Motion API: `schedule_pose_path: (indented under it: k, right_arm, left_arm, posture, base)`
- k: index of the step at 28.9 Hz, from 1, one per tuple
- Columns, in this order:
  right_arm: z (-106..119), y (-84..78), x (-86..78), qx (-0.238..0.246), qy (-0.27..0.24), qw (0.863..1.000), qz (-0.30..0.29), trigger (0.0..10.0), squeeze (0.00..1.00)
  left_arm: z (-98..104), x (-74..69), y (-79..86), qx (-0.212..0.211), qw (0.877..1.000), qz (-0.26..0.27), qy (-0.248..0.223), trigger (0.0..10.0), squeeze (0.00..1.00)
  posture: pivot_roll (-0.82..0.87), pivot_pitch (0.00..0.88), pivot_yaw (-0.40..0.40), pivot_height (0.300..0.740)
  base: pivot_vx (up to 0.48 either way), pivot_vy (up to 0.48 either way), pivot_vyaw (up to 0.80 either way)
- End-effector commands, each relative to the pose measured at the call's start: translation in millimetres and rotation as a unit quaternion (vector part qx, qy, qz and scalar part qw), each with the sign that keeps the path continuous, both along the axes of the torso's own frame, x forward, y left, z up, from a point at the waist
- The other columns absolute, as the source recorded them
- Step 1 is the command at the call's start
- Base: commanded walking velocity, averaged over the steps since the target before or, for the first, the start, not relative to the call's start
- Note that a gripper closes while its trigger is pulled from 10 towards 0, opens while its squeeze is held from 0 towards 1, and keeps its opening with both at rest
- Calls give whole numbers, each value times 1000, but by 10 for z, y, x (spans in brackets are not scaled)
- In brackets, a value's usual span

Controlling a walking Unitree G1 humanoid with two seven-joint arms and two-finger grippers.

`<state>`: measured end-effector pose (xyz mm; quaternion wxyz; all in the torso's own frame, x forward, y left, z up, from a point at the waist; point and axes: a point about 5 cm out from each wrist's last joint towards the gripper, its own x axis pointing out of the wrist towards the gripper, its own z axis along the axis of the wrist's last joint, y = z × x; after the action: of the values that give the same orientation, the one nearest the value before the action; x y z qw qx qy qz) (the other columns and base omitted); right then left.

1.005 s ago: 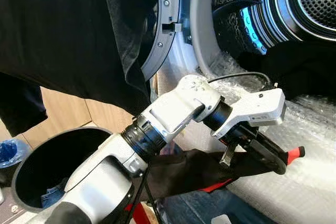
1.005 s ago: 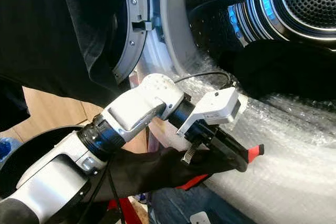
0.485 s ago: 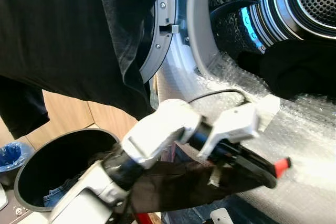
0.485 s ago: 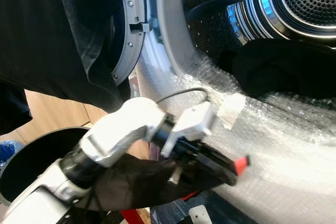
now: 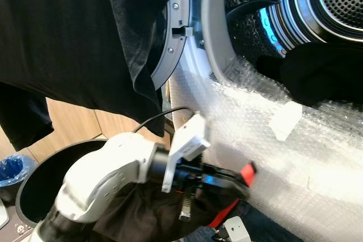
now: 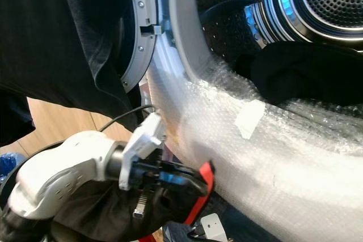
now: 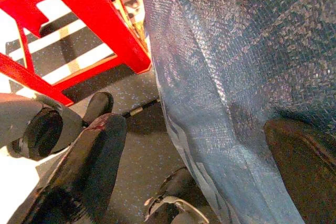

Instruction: Clothes washing

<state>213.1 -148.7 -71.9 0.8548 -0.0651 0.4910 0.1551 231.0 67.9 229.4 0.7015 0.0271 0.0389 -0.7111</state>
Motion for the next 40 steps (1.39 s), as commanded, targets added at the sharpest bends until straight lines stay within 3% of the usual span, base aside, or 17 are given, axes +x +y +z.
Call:
schedule_pose_path:
  k: [1,3,4,5,11,13,14,15,18,19,23,24,27,29,35,38,40]
  right_arm:
    - [30,-21,44,2,-14,1000,8,10000,0]
    - [27,-80,29,-3,-15,1000,24,10000,0]
    - [27,-80,29,-3,-15,1000,24,10000,0]
    - [22,-139,9,-14,-15,999,42,10000,0]
    - [52,-328,-21,0,-18,996,88,10000,0]
    - [93,-392,-13,27,-22,993,112,10000,510]
    - [93,-392,-13,27,-22,993,112,10000,510]
    - [128,-420,-3,50,-29,990,126,10000,1000]
    - [182,-450,-1,94,-35,984,147,10000,1000]
    - [230,-453,-21,141,-37,974,175,10000,1000]
    - [306,-473,-75,210,-40,954,211,10000,1000]
    - [363,-481,-82,251,-45,943,215,10000,1000]
    - [421,-469,-69,286,-56,933,212,10000,1000]
    - [531,-417,-62,342,-73,912,214,10000,1000]
    - [716,-323,-96,401,-103,884,217,10000,1000]
    - [996,-169,-229,470,-143,849,194,10000,1000]
    - [1041,-93,-288,475,-145,846,195,10000,1000]
  left_arm:
    - [13,50,118,10,997,77,-21,0,0]
    - [-15,180,283,12,980,192,-43,0,0]
    - [-15,180,283,12,980,192,-43,0,0]
    - [-7,247,369,-3,969,245,-41,0,0]
    - [-96,255,493,0,953,300,-33,0,0]
    - [-145,247,529,1,949,315,-26,0,0]
    - [-145,247,529,1,949,315,-26,0,0]
    - [-161,247,540,3,948,318,-23,0,0]
    - [-179,221,517,2,950,311,-17,0,0]
    - [-202,186,489,3,954,298,-10,0,0]
    - [-240,128,468,8,960,279,-1,0,0]
    - [-245,113,470,12,962,271,1,0,0]
    - [-252,103,471,15,965,263,2,0,0]
    - [-245,95,450,10,967,253,6,0,0]
    - [-248,70,363,7,974,225,12,0,0]
    - [-250,40,249,3,981,191,16,0,0]
    - [-248,44,213,1,983,183,18,0,0]
  posture:
    - [232,0,10,740]
    - [231,0,1,740]
    - [231,0,1,740]
    - [230,0,-8,740]
    - [190,0,-31,740]
    - [181,0,-35,740]
    - [181,0,-35,740]
    - [179,0,-36,740]
    - [167,0,-40,740]
    - [164,0,-40,740]
    - [159,0,-40,740]
    - [159,0,-40,740]
    - [153,0,-39,740]
    - [149,0,-37,740]
    - [149,0,-36,740]
    - [132,0,-31,740]
    - [125,0,-28,740]
  base:
    - [0,0,0]
    - [0,0,0]
    - [0,0,0]
    - [0,0,0]
    - [0,0,0]
    - [0,0,0]
    - [0,0,0]
    - [0,0,0]
    - [0,0,0]
    - [0,0,0]
    - [0,0,0]
    - [0,0,0]
    - [0,0,0]
    - [0,0,0]
    - [0,0,0]
    - [0,0,0]
    - [0,0,0]
